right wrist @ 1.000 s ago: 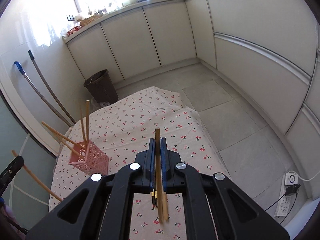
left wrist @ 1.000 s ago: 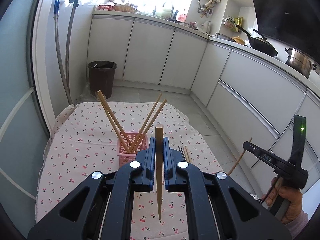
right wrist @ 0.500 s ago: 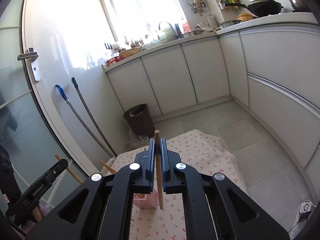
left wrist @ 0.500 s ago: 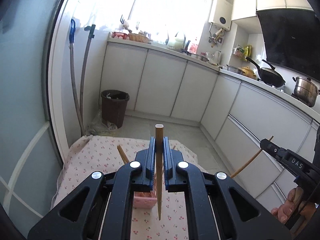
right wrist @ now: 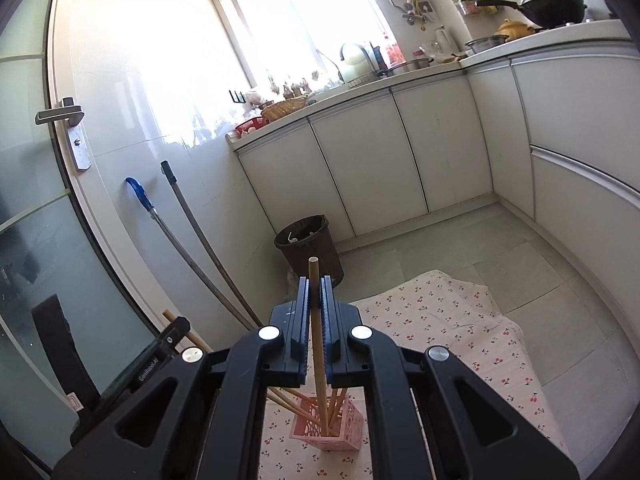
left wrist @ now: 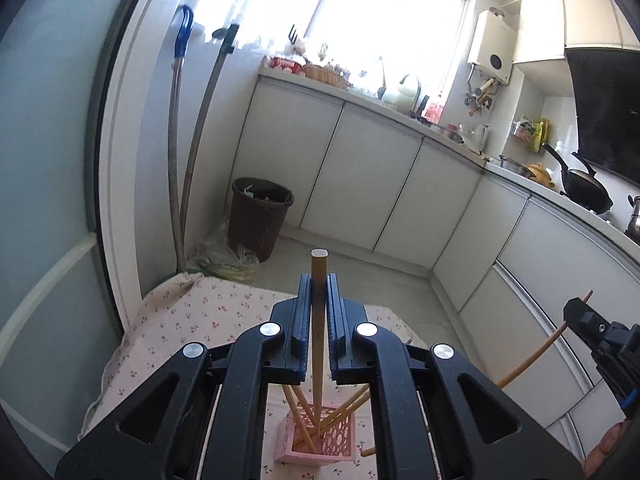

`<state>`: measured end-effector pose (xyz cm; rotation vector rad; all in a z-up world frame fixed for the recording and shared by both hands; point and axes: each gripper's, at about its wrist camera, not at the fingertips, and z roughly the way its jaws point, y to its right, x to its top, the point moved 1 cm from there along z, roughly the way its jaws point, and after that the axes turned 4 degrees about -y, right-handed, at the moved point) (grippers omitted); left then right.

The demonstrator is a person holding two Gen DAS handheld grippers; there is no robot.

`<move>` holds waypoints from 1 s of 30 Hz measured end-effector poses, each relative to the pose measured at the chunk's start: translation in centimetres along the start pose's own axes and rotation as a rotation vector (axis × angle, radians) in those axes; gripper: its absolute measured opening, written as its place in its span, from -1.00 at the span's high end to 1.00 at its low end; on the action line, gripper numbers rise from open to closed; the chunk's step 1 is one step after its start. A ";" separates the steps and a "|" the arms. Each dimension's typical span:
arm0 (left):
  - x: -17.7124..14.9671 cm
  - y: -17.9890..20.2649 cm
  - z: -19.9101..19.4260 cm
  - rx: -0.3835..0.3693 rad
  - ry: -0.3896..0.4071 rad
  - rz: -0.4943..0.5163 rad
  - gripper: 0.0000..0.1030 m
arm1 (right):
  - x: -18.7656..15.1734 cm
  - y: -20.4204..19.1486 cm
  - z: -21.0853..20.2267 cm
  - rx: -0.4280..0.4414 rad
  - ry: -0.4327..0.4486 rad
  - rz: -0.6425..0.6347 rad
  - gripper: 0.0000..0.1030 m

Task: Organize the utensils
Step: 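Carry the wooden chopstick over the pink basket with the left gripper, then open the left gripper to drop the chopstick into the basket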

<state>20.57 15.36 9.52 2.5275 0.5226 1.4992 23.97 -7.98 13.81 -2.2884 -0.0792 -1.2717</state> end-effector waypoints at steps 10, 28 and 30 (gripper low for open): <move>2.6 -2.5 -5.3 -0.044 0.096 -0.125 0.73 | -0.6 -0.2 2.2 -0.036 -0.006 0.015 0.89; 1.1 -0.6 -2.9 -0.049 -0.022 -0.046 0.70 | -2.7 -0.7 5.8 -0.048 -0.082 -0.026 0.81; 0.3 -0.1 -2.4 -0.052 -0.058 -0.026 0.66 | -2.9 -0.8 5.2 -0.058 -0.096 -0.039 0.80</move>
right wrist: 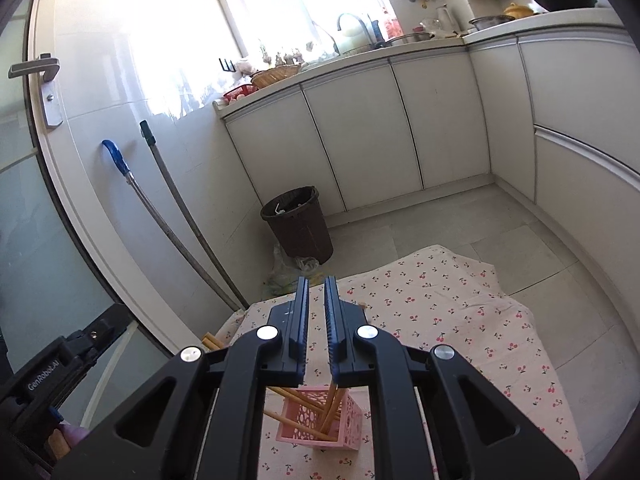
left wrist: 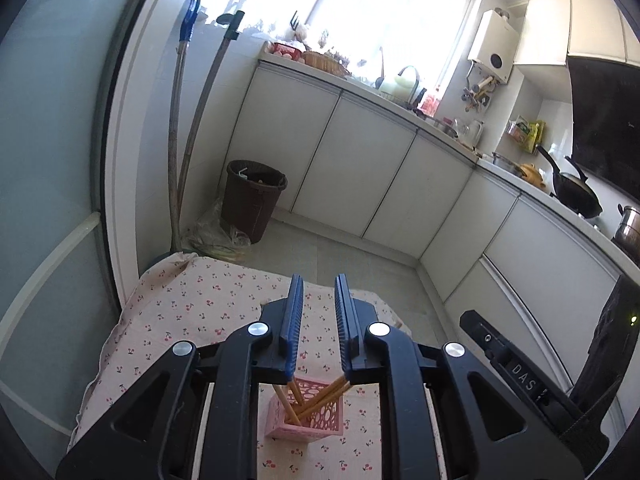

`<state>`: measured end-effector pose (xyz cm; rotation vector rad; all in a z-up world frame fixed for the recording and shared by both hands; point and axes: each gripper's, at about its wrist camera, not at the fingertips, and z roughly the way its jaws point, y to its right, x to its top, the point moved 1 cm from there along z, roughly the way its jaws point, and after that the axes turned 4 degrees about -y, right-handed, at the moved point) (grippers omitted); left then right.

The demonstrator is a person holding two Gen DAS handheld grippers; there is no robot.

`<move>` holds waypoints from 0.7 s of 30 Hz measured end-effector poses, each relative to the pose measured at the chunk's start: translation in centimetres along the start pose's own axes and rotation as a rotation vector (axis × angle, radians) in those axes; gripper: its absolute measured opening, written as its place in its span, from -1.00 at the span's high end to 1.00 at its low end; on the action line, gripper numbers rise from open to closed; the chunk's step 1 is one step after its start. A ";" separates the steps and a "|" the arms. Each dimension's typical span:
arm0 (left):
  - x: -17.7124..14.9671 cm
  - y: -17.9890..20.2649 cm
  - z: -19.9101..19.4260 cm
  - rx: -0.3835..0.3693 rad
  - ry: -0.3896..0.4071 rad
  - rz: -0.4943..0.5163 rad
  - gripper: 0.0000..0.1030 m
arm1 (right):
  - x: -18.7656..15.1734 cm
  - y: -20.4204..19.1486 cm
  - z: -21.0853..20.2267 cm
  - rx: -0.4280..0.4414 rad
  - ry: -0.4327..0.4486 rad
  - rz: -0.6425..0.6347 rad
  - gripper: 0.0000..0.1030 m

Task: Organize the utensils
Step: 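Open the left gripper to drop the chopstick into the basket, then move the open left gripper back over the remaining chopsticks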

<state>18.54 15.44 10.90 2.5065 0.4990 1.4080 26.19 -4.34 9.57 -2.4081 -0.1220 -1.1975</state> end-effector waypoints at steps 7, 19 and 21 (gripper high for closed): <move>-2.6 1.6 1.3 0.010 -0.109 0.078 0.48 | -1.8 1.6 -2.1 -0.068 -0.055 -0.036 0.49; -8.7 4.3 5.1 0.004 -0.363 0.187 0.14 | -5.2 6.5 -4.7 -0.195 -0.150 -0.052 -0.03; -9.6 5.0 5.7 -0.002 -0.396 0.204 0.05 | -5.8 7.7 -5.4 -0.223 -0.159 -0.046 -0.15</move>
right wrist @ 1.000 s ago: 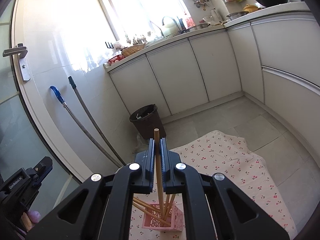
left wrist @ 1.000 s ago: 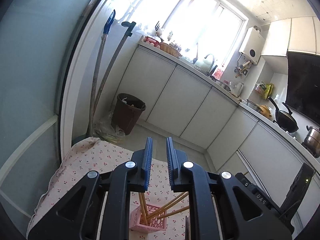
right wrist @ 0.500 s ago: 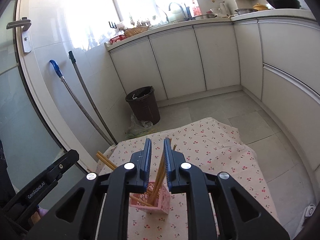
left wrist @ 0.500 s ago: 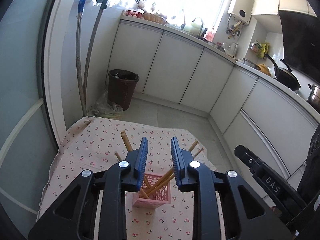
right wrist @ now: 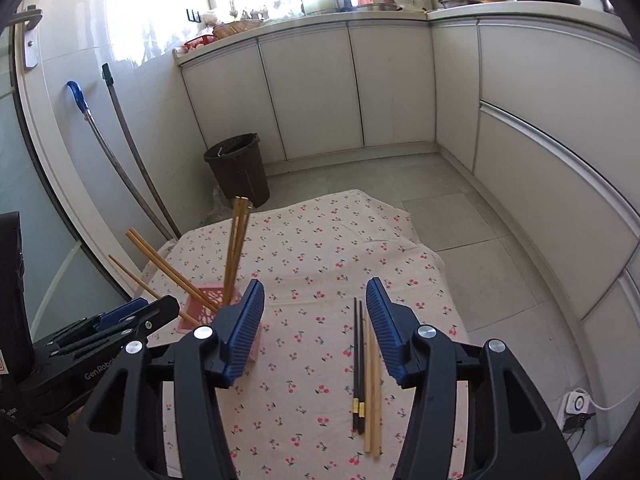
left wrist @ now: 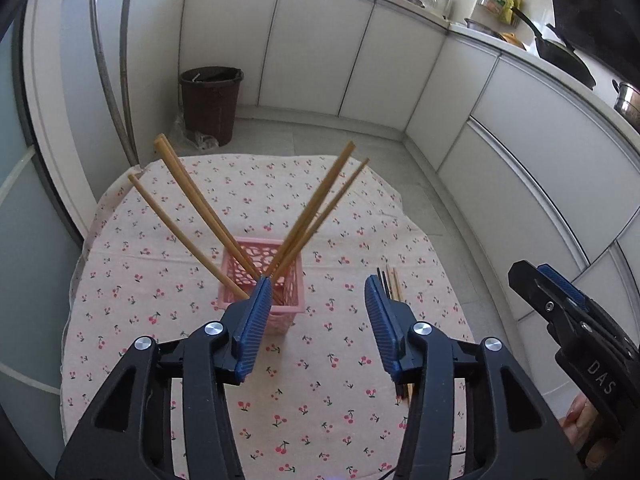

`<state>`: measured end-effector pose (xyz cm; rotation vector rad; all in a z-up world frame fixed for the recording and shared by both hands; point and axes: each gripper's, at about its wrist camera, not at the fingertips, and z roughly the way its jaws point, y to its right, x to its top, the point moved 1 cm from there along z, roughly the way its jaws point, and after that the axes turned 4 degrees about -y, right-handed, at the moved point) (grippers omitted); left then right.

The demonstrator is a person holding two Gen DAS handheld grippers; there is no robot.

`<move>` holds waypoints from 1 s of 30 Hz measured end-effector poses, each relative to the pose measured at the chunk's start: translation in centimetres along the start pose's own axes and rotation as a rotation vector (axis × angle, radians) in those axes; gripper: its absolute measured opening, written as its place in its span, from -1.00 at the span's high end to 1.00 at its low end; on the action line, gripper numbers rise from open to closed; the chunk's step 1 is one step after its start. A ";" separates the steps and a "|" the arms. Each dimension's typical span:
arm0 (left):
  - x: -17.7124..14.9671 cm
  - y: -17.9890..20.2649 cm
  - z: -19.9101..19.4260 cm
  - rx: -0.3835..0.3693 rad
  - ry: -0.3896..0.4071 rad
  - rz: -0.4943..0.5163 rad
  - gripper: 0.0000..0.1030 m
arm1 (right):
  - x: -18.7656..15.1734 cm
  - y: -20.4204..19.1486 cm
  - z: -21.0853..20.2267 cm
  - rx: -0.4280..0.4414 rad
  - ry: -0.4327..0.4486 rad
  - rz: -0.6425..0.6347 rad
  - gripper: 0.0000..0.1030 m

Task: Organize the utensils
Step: 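Move the open left gripper back over the remaining chopsticks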

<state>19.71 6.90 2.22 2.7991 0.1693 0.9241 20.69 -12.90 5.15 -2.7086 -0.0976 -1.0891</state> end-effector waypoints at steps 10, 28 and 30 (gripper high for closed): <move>-1.9 3.4 6.4 -0.023 -0.219 0.055 -0.34 | -3.9 7.5 -0.4 -0.144 -0.090 0.052 -0.74; 0.9 9.3 20.4 -0.032 -0.459 0.050 -0.41 | -5.3 14.6 1.0 -0.038 -0.266 0.231 -0.81; 2.1 9.9 21.3 -0.053 -0.450 0.041 -0.18 | -5.3 14.9 0.8 -0.020 -0.269 0.252 -0.81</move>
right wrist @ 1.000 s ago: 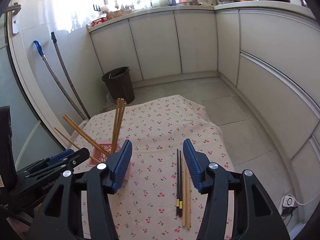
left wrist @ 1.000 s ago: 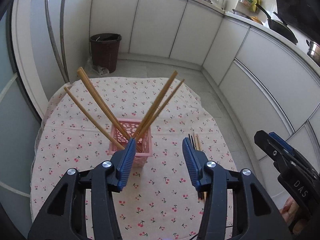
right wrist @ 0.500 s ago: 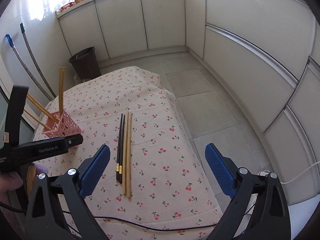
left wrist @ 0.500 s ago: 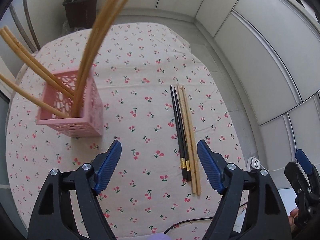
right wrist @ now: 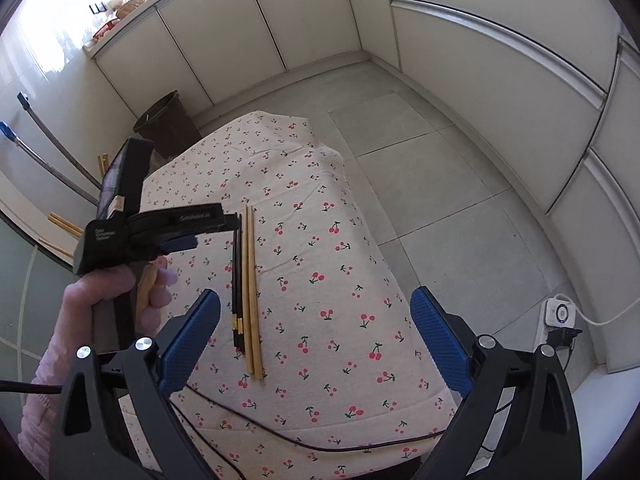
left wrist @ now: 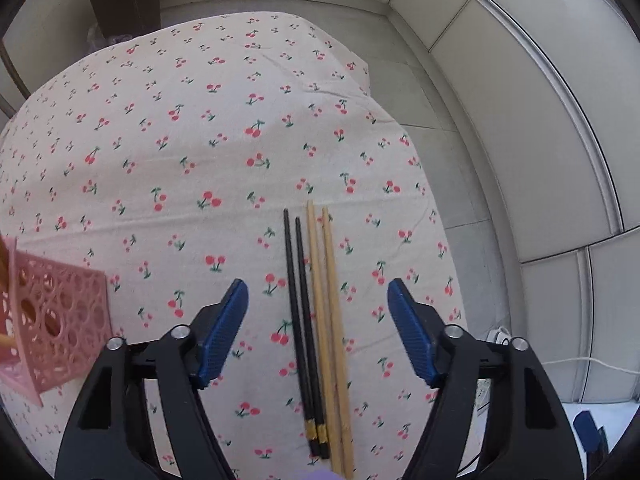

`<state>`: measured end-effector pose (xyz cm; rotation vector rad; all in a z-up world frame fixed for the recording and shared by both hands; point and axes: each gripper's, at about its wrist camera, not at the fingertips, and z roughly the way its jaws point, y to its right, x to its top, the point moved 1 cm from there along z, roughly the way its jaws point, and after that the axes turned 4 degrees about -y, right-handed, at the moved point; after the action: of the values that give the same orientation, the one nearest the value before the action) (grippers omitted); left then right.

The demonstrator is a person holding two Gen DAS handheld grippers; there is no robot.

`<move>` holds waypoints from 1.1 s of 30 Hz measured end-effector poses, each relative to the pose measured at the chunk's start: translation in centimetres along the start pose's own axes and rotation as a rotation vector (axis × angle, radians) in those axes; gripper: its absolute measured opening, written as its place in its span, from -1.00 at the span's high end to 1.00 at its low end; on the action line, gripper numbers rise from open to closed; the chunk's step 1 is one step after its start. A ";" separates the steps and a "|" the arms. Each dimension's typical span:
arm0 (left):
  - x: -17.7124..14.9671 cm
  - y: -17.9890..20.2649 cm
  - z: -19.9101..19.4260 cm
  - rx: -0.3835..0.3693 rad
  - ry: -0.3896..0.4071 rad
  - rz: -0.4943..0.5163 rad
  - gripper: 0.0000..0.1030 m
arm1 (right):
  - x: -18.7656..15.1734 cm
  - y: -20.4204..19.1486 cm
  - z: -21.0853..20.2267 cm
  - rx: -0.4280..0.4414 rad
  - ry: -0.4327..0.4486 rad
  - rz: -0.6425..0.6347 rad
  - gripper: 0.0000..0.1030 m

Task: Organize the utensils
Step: 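Move the open left gripper back over the remaining chopsticks, then close the left gripper on a wooden chopstick and lift it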

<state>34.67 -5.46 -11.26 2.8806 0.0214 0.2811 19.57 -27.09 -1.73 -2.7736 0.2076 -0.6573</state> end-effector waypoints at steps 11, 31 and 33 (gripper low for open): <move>2.8 0.5 2.9 0.034 -0.034 0.035 0.56 | 0.3 0.1 0.5 0.035 -0.032 0.023 -0.81; 4.1 1.5 4.6 0.099 -0.005 0.078 0.84 | 0.3 1.0 0.8 0.051 -0.053 0.064 -0.81; 4.2 1.3 4.1 0.092 0.001 0.074 0.84 | 0.2 1.0 0.9 0.055 -0.056 0.063 -0.81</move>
<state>39.53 -7.59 -14.04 2.9769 -0.0741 0.3028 20.10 -27.84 -2.68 -2.7170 0.2606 -0.5612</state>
